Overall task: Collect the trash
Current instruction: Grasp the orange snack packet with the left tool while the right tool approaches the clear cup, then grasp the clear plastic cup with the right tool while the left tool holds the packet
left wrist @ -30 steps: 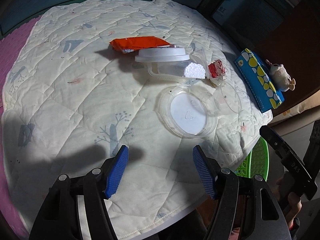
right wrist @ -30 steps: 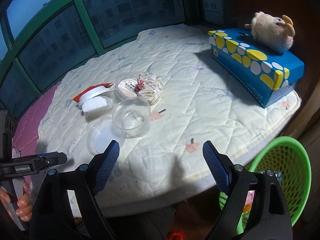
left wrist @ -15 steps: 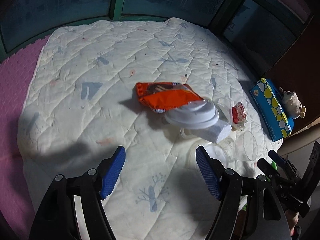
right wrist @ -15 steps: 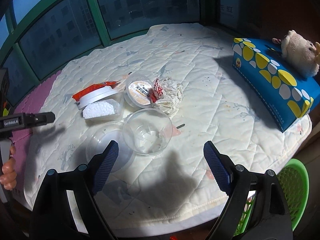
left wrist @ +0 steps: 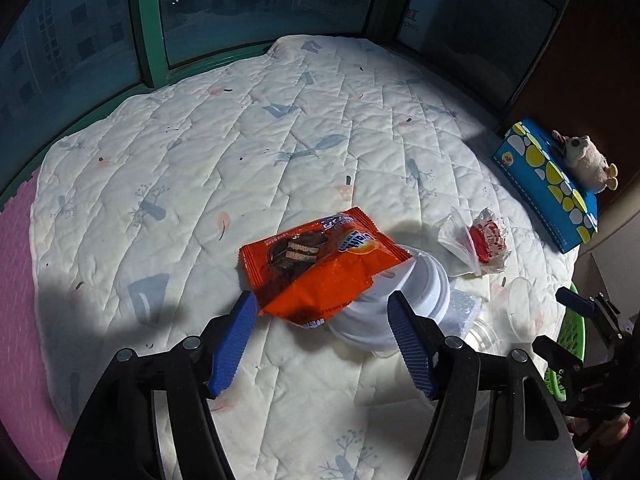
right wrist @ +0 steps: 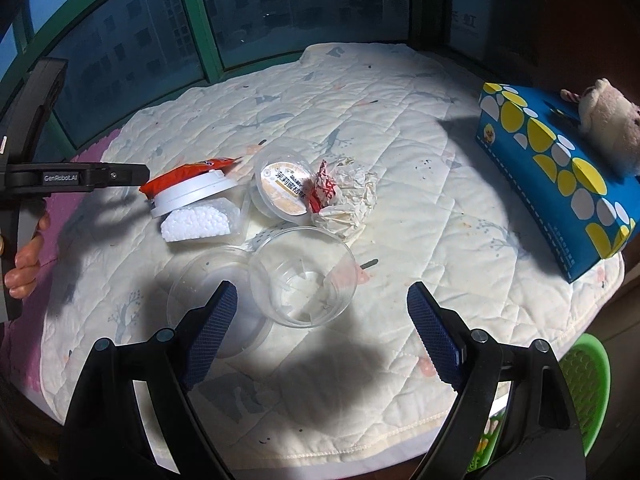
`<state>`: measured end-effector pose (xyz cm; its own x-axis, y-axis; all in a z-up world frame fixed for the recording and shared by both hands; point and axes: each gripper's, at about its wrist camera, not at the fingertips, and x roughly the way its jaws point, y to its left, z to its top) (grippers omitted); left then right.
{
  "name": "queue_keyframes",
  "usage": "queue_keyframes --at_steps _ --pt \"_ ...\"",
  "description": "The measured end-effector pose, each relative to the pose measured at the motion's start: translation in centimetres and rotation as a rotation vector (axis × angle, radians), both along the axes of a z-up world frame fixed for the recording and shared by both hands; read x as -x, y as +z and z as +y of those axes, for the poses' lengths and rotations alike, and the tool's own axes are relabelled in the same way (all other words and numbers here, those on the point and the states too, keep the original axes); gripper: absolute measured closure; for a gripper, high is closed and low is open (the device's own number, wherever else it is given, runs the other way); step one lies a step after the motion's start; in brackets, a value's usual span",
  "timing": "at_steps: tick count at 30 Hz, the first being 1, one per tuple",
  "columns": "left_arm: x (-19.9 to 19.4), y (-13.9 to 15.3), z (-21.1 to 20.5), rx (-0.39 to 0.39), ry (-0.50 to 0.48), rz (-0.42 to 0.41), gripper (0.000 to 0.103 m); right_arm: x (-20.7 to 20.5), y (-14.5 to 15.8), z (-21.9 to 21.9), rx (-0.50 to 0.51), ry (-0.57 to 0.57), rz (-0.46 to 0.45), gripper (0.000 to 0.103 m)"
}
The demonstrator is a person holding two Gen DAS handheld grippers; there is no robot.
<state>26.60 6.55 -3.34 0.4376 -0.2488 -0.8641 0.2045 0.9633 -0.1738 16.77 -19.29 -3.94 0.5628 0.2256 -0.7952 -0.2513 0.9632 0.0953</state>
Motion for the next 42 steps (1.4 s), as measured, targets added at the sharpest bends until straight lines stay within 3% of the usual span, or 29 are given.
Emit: queue_keyframes --at_steps 12,21,31,42 --pt "-2.6 -2.3 -0.6 0.028 -0.185 0.046 0.039 -0.9 -0.4 0.5 -0.002 -0.001 0.024 0.017" --pt "-3.4 -2.9 -1.1 0.092 -0.277 0.074 0.061 -1.2 -0.7 0.9 0.004 -0.004 0.034 0.017" --pt "-3.2 -3.1 -0.9 0.114 -0.277 0.064 0.091 -1.4 -1.1 0.5 0.003 -0.021 0.036 0.017" --pt "-1.8 -1.0 0.0 0.15 -0.221 0.011 0.094 -1.7 -1.6 0.3 -0.014 -0.036 0.042 0.017"
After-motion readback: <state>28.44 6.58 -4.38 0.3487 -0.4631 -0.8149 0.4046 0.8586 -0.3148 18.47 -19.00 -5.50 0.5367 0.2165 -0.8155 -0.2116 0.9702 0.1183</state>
